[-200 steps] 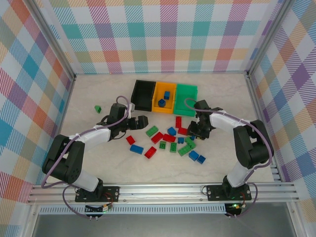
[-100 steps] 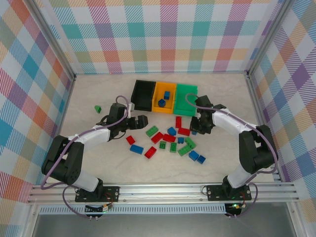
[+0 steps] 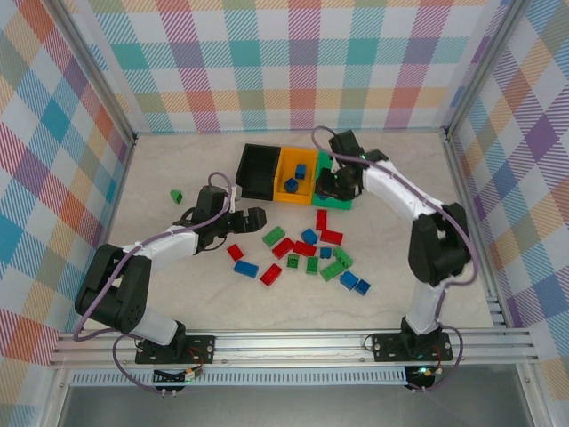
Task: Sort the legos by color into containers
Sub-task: Place the lego in the container.
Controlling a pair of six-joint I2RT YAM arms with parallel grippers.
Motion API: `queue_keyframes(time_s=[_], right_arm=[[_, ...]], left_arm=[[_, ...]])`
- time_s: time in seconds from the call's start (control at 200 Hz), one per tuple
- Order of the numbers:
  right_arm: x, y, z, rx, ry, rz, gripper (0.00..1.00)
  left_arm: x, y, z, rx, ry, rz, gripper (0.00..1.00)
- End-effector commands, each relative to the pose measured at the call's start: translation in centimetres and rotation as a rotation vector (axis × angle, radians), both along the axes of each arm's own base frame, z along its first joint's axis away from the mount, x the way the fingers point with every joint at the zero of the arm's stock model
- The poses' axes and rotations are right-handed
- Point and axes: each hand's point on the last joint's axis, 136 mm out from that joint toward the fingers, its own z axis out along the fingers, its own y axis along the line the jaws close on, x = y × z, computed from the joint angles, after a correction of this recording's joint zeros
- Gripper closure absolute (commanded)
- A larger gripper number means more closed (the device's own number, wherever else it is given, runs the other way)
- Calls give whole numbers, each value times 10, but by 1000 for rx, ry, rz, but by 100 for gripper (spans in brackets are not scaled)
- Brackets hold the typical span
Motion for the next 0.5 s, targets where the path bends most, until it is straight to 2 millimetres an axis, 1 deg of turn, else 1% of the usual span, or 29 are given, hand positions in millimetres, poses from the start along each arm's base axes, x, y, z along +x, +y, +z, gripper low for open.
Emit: queue_keyframes(time_s=[0.0, 0.04, 0.13, 0.17, 0.21, 0.285, 0.355, 0.445, 0.47, 0.495], right_arm=[[42, 29, 14, 21, -72, 51, 59], [46, 31, 13, 12, -70, 56, 54], [49, 36, 19, 25, -95, 69, 54], [47, 38, 21, 23, -105, 76, 53], [45, 37, 21, 12, -103, 81, 49], [39, 33, 16, -10, -85, 84, 47], [28, 28, 11, -23, -84, 87, 47], [5, 18, 6, -49, -91, 99, 46], [-3, 15, 2, -63, -87, 106, 46], [-8, 13, 3, -65, -94, 112, 45]], left_arm=[[2, 8, 1, 20, -2, 12, 5], [2, 8, 1, 17, -2, 14, 5], [2, 7, 0, 9, 0, 12, 5], [2, 7, -1, 8, 2, 11, 5], [2, 6, -3, 8, 10, 10, 5], [3, 5, -3, 4, 14, 7, 5], [3, 4, -3, -1, 14, 4, 5], [3, 5, -4, 2, 14, 8, 5], [2, 6, -4, 4, 13, 9, 5], [3, 6, -3, 4, 12, 10, 5]])
